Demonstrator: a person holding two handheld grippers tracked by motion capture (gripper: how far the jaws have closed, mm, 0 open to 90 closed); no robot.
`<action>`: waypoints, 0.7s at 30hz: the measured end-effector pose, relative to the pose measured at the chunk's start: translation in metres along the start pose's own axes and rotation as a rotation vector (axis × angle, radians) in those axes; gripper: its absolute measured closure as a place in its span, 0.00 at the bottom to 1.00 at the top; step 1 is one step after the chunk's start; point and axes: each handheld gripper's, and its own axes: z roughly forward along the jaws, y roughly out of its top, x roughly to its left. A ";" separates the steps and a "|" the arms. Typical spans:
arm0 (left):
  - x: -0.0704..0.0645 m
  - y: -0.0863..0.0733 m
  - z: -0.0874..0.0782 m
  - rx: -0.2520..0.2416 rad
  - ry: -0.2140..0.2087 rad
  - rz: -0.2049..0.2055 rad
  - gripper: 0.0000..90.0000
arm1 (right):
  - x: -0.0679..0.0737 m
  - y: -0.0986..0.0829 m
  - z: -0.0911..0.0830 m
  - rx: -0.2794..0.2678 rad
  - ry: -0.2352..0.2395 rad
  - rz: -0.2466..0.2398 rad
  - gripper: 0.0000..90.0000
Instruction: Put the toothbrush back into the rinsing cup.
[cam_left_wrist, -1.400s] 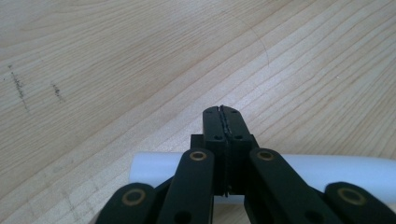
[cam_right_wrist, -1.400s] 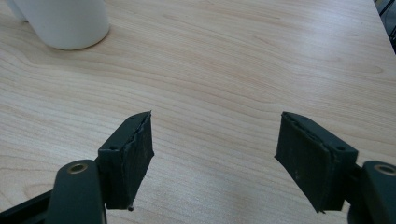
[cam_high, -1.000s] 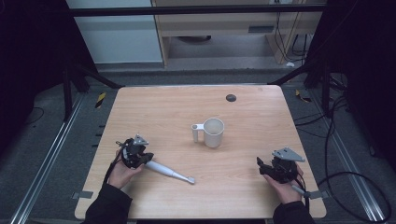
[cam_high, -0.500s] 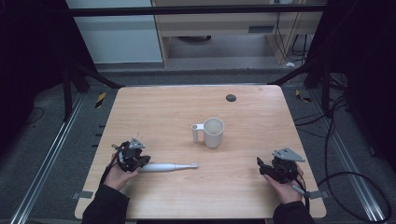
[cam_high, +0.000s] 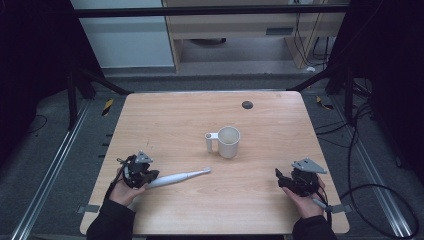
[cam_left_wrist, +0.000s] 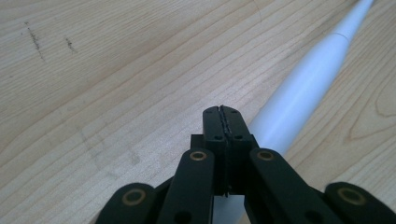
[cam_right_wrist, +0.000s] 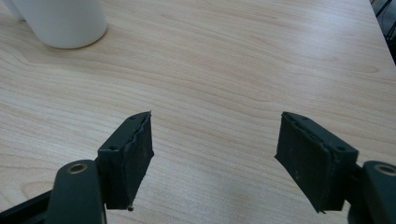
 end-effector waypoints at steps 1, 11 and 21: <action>0.000 -0.001 0.000 -0.001 0.000 -0.001 0.99 | 0.000 0.000 0.000 0.000 0.000 0.001 0.30; -0.005 -0.007 -0.005 -0.005 -0.008 0.003 0.99 | 0.000 0.000 0.000 -0.001 0.000 -0.001 0.30; -0.010 -0.012 -0.008 -0.001 -0.017 0.012 0.99 | 0.000 0.000 0.000 0.000 0.000 -0.002 0.30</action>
